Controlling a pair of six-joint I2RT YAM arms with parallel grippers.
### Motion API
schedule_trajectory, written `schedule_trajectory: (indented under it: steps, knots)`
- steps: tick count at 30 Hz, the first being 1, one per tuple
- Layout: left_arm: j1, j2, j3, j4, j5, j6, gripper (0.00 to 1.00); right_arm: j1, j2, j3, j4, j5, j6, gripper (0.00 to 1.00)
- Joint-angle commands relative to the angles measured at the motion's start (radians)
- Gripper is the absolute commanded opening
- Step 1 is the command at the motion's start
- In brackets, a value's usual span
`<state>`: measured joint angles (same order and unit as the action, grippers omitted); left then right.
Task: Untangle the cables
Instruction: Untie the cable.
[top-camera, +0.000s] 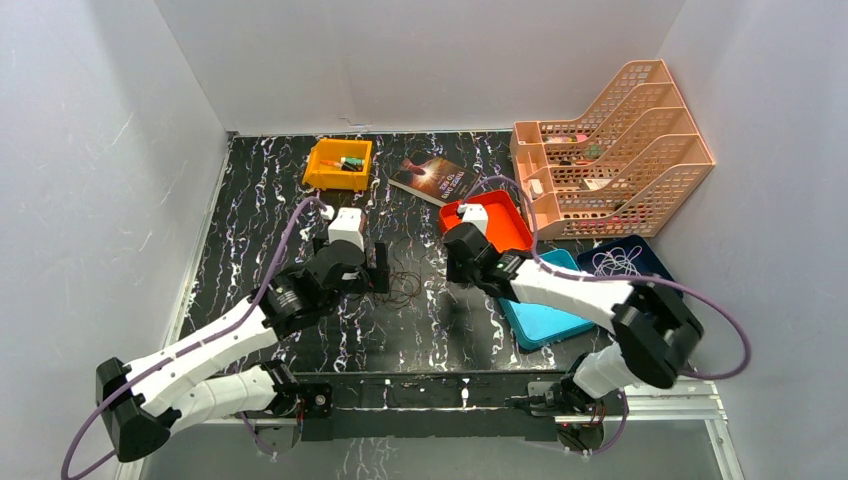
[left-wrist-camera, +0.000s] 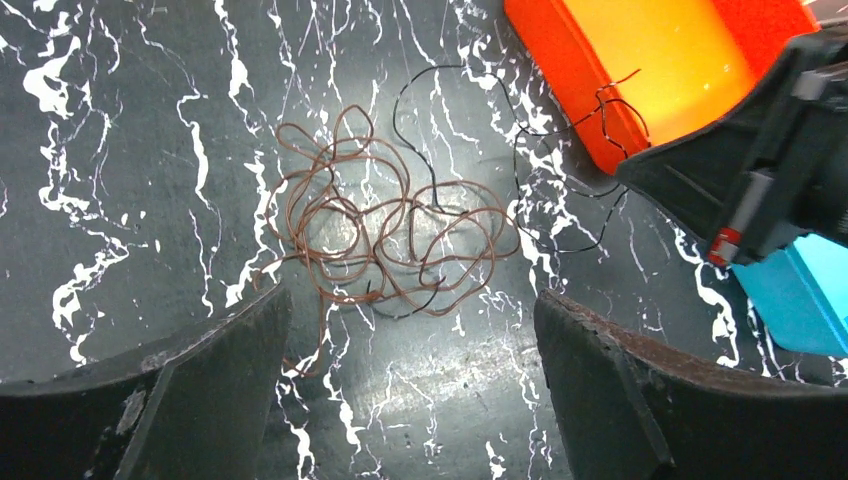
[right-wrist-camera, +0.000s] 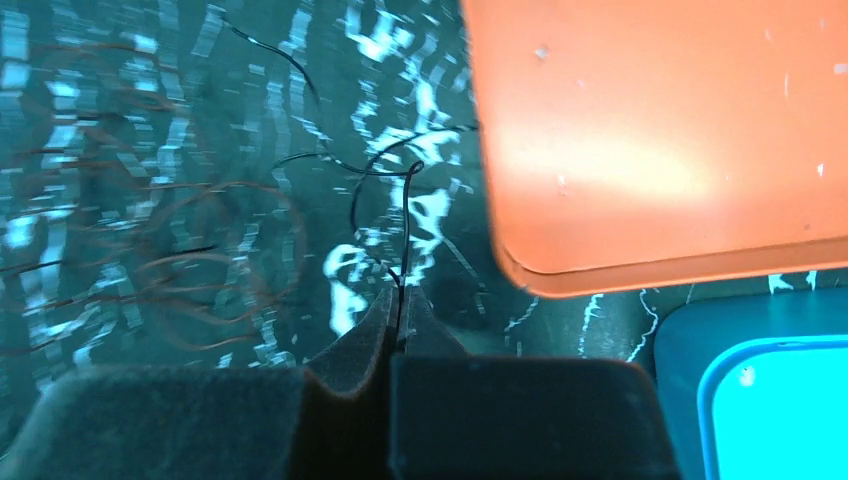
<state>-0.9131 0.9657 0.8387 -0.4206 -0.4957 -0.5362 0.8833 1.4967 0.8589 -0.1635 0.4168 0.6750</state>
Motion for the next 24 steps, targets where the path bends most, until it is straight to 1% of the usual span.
schedule_trajectory:
  steps: [1,7,12,16,24]
  knots:
    - [-0.003,-0.077,-0.037,0.097,-0.035,0.059,0.90,0.008,-0.158,0.038,0.047,-0.066,-0.098,0.00]
    - [-0.004,-0.114,-0.070,0.170,-0.024,0.105,0.92,0.008,-0.285,0.144,-0.081,-0.051,-0.170,0.00]
    - [-0.003,-0.124,-0.087,0.203,-0.021,0.121,0.92,0.008,-0.369,0.257,-0.137,-0.020,-0.239,0.00]
    - [-0.004,-0.125,-0.107,0.233,-0.017,0.128,0.92,0.008,-0.391,0.365,-0.179,0.011,-0.292,0.00]
    - [-0.003,-0.099,-0.131,0.247,-0.018,0.113,0.92,0.008,-0.370,0.549,-0.232,0.099,-0.372,0.00]
